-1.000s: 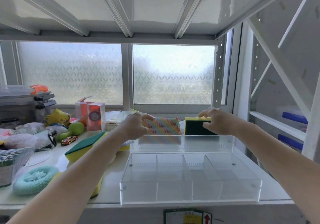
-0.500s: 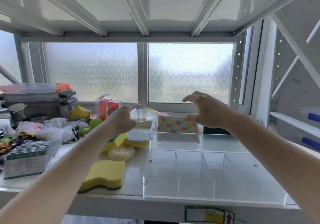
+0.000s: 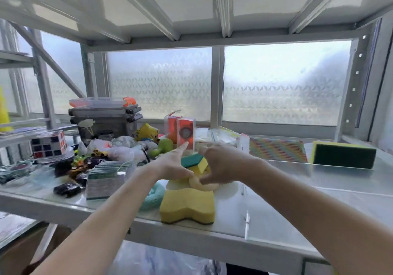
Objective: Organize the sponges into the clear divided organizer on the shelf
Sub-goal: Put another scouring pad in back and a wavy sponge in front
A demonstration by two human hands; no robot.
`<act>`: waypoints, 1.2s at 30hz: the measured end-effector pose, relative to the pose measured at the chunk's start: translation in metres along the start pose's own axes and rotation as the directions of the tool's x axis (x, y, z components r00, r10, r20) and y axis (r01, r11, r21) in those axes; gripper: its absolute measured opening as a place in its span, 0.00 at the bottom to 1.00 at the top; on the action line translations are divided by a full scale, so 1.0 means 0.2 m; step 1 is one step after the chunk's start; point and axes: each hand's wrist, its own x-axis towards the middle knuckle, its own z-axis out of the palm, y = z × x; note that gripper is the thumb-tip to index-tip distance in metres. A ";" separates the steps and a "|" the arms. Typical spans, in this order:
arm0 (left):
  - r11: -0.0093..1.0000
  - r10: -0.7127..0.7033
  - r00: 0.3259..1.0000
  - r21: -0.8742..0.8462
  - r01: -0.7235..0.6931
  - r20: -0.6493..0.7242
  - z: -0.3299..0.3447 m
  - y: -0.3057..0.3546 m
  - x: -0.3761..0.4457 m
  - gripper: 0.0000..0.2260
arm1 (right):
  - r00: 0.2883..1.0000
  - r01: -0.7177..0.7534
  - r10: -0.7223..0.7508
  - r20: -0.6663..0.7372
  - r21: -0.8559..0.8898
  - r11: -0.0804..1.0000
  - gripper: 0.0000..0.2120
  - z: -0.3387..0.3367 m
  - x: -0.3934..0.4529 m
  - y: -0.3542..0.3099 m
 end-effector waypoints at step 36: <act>0.933 0.321 0.618 0.126 -0.338 -0.718 -0.15 0.28 -0.11 0.10 | 0.959 0.196 -0.187 -0.214 0.022 0.980 0.33 0.02 -0.36 -0.16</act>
